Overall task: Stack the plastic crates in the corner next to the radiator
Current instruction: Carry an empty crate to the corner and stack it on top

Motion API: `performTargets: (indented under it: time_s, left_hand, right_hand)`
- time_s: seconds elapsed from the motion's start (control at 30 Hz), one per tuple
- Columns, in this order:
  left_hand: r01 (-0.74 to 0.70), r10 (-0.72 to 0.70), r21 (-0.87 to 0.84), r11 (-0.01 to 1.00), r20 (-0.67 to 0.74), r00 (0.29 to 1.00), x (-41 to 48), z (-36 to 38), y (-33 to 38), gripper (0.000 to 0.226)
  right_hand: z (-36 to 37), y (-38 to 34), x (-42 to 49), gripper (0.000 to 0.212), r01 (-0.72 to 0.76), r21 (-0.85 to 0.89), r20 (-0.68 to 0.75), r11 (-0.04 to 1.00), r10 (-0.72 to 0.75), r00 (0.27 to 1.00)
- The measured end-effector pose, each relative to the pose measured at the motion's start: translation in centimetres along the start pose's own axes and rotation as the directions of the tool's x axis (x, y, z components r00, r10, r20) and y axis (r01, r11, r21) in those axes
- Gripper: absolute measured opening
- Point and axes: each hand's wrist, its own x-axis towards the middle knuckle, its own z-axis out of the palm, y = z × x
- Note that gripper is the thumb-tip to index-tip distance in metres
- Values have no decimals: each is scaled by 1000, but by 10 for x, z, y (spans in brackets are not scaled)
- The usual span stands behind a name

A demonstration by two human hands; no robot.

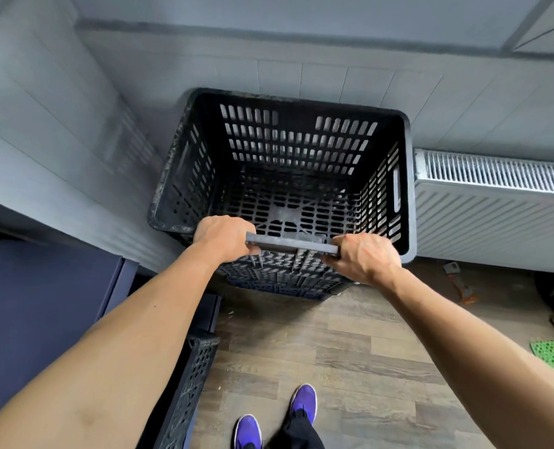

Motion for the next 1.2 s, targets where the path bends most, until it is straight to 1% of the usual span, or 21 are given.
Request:
performTargets:
  time_s: [0.13, 0.33, 0.5, 0.6, 0.7, 0.77, 0.83, 0.87, 0.9, 0.93, 1.0, 1.03, 1.1, 1.13, 1.2]
  left_hand:
    - [7, -7, -12, 1000, 4, 1000, -1, -2, 0, 32]
    - [8, -8, -35, 999, 1, 1000, -2, -3, 0, 30]
    - [-36, 33, -64, 997, -43, 999, -4, -5, -2, 35]
    - [-66, 58, -106, 992, -79, 995, -6, -5, -5, 49]
    - [-89, 79, -215, 972, -55, 995, -9, -7, -8, 71]
    - [-115, 122, -289, 951, 6, 993, -13, -13, -11, 82]
    - [-131, 159, -393, 910, 40, 986, -15, -17, -13, 83]
    - [-137, 168, -448, 883, 30, 985, -14, -19, -16, 80]
    - [-151, 169, -484, 862, -6, 986, -11, -20, -21, 75]
    - [-179, 165, -489, 853, -72, 984, -5, -22, -28, 69]
    - [-238, 134, -425, 873, -259, 956, 11, -26, -43, 53]
    - [-239, 102, -384, 892, -344, 933, 20, -28, -52, 47]
    - [-182, 13, -327, 927, -457, 889, 37, -36, -73, 42]
    - [-142, -21, -299, 944, -482, 876, 44, -40, -82, 44]
    - [-54, -74, -246, 968, -483, 872, 57, -48, -103, 51]
  right_hand:
    - [0, 4, 4, 61, 57, 12, 37, 998, -58, 998]
    - [2, 7, 6, 63, 74, 63, 9, 995, -74, 997]
    - [0, 9, 1, 85, 95, 95, -25, 991, -93, 995]
    - [-5, 9, -1, 96, 110, 120, 26, 987, -114, 993]
    - [-11, 10, -1, 94, 106, 173, 104, 979, -125, 987]
    - [-16, 9, 0, 82, 74, 233, 141, 970, -109, 984]
    - [-23, 6, 1, 63, 33, 246, 164, 969, -75, 984]
    - [-27, 2, 5, 59, 15, 237, 161, 971, -54, 986]
    - [-31, -4, 11, 57, 3, 230, 146, 973, -38, 988]
    - [-35, -11, 20, 56, -4, 228, 124, 974, -25, 992]
    - [-42, -21, 40, 57, 9, 226, 84, 974, -29, 996]
    - [-46, -26, 51, 56, 22, 219, 71, 975, -38, 997]
    - [-57, -34, 74, 52, 50, 206, 48, 977, -61, 997]
    - [-64, -37, 84, 49, 62, 205, 32, 977, -70, 997]
    - [-81, -42, 108, 44, 77, 201, -7, 977, -77, 997]
